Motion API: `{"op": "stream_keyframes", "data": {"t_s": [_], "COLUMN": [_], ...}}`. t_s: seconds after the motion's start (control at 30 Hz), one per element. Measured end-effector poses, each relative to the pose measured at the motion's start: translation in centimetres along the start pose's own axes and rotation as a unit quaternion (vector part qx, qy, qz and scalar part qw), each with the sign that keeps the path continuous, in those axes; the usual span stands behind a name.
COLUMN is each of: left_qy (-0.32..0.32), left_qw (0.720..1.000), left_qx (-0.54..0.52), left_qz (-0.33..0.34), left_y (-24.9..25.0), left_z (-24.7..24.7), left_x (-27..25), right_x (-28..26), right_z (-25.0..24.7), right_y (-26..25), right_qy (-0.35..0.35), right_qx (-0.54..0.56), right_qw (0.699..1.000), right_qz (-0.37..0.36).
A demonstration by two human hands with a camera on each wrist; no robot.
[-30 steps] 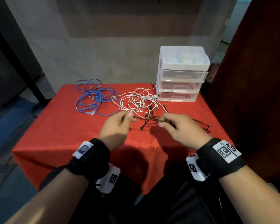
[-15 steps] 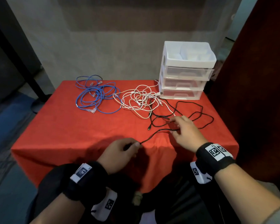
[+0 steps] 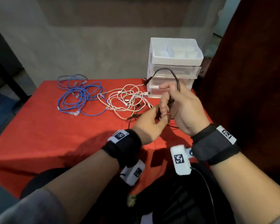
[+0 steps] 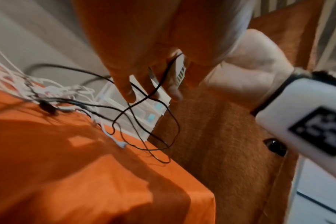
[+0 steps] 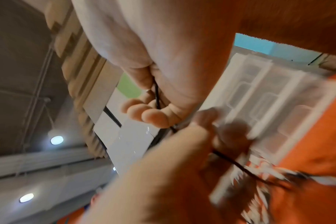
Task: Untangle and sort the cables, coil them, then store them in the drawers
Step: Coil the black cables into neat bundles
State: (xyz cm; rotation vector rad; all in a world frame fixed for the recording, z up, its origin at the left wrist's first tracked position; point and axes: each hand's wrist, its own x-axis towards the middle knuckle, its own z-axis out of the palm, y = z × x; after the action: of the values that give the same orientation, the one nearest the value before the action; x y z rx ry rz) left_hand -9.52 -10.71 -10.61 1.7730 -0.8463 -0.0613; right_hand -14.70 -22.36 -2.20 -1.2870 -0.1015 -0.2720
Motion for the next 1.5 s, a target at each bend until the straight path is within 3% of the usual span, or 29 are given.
{"op": "stream_keyframes", "data": {"t_s": [0.1,0.2,0.33,0.47,0.53,0.6,0.7,0.77,0.83,1.03,1.13,1.2,1.37,1.43,1.5], "left_qy": [-0.002,-0.010,-0.001,0.044,0.018,-0.031,-0.064,-0.057,-0.054,-0.002,0.032,0.066,0.246,0.240,0.174], "left_qw": [0.994,0.967,0.956,0.958,0.959,0.953,0.947,0.951,0.950,0.942,0.933,0.928,0.922,0.919,0.922], "left_qx": [0.098,0.246,0.276,0.282,0.281,0.294,0.298,0.290,0.300,0.332,0.347,0.353,0.292,0.314,0.340], "left_qz": [-0.044,-0.073,-0.098,-0.031,0.026,0.073,0.100,0.087,0.073,-0.047,-0.089,-0.095,-0.066,-0.008,0.061], "left_y": [-1.0,-4.3,-5.6,-1.9,1.0,3.3,4.8,4.8,4.0,-1.9,-4.0,-4.2,-1.8,0.2,2.3], "left_z": [-1.9,-7.6,-13.6,-13.9,-12.6,-11.3,-10.8,-11.5,-12.7,-18.8,-21.2,-22.1,-22.6,-21.6,-19.9], "left_x": [2.2,1.8,-0.2,-0.1,0.5,1.0,1.1,0.7,0.1,-2.9,-4.3,-4.5,-3.7,-2.9,-2.0], "right_x": [2.0,3.2,3.0,1.4,0.4,-0.3,0.4,1.0,1.5,2.9,3.0,2.5,1.0,0.5,0.2], "right_z": [-1.9,-6.2,-10.6,-8.0,-4.0,-0.9,0.5,0.1,-1.1,-8.2,-10.3,-10.3,-7.5,-5.1,-1.8], "right_y": [-3.5,-7.0,-8.0,-4.9,-2.6,-0.8,-0.8,-1.8,-3.4,-9.6,-10.3,-9.6,-7.1,-5.9,-4.7], "right_qy": [0.043,0.114,0.173,0.057,-0.065,-0.148,-0.137,-0.128,-0.065,0.216,0.286,0.283,0.189,0.135,0.055], "right_qx": [-0.002,-0.073,-0.247,-0.527,-0.559,-0.544,-0.549,-0.584,-0.603,-0.548,-0.514,-0.508,-0.535,-0.540,-0.516], "right_qw": [0.998,0.988,0.947,0.836,0.817,0.819,0.815,0.789,0.775,0.787,0.794,0.800,0.814,0.823,0.845], "right_qz": [-0.036,-0.080,-0.114,-0.137,-0.122,-0.107,-0.123,-0.141,-0.177,-0.183,-0.153,-0.145,-0.125,-0.114,-0.128]}}
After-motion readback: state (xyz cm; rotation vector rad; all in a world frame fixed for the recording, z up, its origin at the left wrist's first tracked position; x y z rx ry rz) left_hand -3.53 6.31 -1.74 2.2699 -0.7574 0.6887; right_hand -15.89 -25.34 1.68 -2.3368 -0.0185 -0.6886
